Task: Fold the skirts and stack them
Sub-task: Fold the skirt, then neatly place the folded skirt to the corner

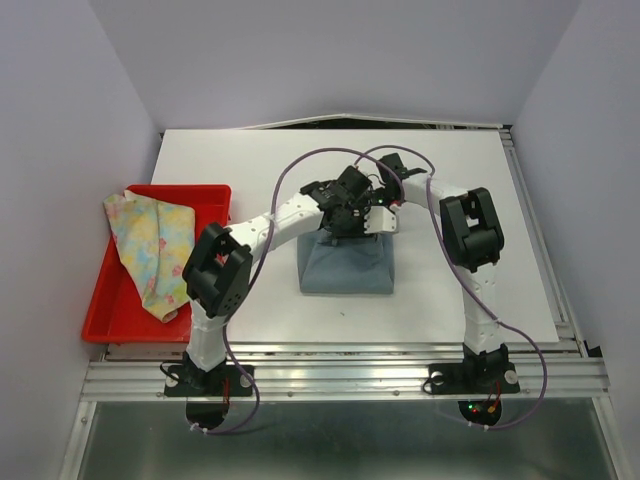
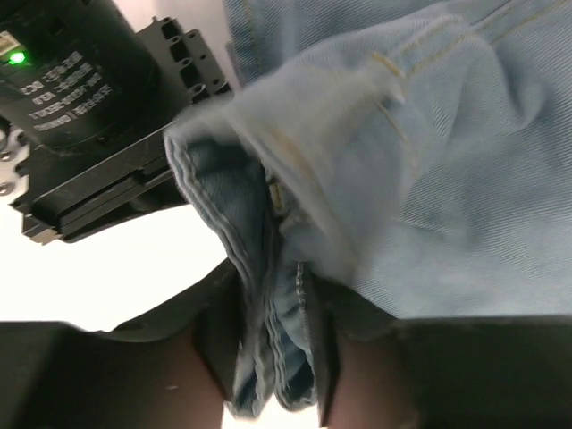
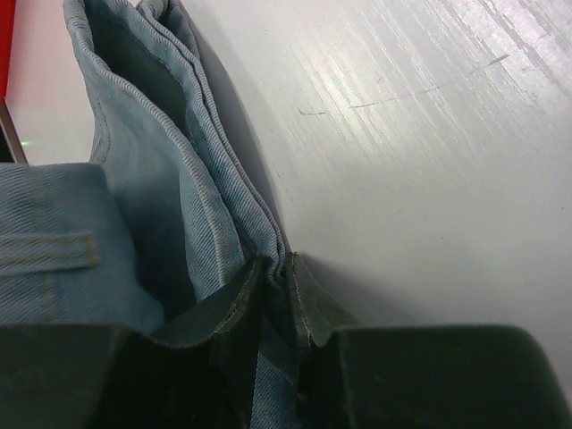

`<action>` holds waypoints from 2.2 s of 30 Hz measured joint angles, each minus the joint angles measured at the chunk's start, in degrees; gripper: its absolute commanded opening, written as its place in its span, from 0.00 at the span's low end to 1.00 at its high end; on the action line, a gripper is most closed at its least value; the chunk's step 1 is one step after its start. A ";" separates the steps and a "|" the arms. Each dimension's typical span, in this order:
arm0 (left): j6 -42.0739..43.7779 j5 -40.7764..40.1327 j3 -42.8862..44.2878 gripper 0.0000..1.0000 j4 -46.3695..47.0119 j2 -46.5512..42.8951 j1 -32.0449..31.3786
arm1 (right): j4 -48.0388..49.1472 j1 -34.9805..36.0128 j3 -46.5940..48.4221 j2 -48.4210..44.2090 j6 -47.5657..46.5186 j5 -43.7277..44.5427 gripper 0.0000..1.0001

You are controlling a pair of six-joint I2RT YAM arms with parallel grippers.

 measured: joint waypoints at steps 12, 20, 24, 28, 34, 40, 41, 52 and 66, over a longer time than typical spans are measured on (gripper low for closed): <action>-4.13 -1.84 -2.32 0.98 1.62 -11.78 0.37 | -3.21 0.22 7.28 0.13 1.79 6.80 0.56; -20.70 -0.92 -14.36 0.85 11.98 -33.73 1.81 | -2.36 -2.54 24.35 -1.38 5.68 14.03 0.63; -34.58 5.95 -23.63 0.72 18.40 -37.57 6.21 | -2.69 -4.74 18.69 -10.95 6.91 14.16 0.57; -52.22 14.82 -36.81 0.66 28.33 -37.70 12.24 | 0.48 -4.90 1.92 -24.90 13.81 8.11 0.60; -74.64 23.61 -48.50 0.71 48.09 -32.28 14.45 | 19.10 -3.82 -27.12 -34.45 31.54 -3.67 0.67; -85.18 27.69 -46.31 0.71 61.83 -15.96 16.68 | 29.07 -3.80 -38.05 -26.53 40.68 -5.68 0.66; -86.27 27.93 -45.94 0.70 62.97 -14.10 17.18 | 30.32 -3.80 -38.05 -25.42 41.18 -5.53 0.67; -85.33 29.57 -35.28 0.85 59.80 -3.72 20.26 | 22.43 -5.29 -25.29 -18.95 30.10 2.82 0.69; -66.58 3.10 -14.69 0.98 28.48 -34.84 25.79 | 14.78 15.30 -21.16 -42.40 23.19 40.57 1.00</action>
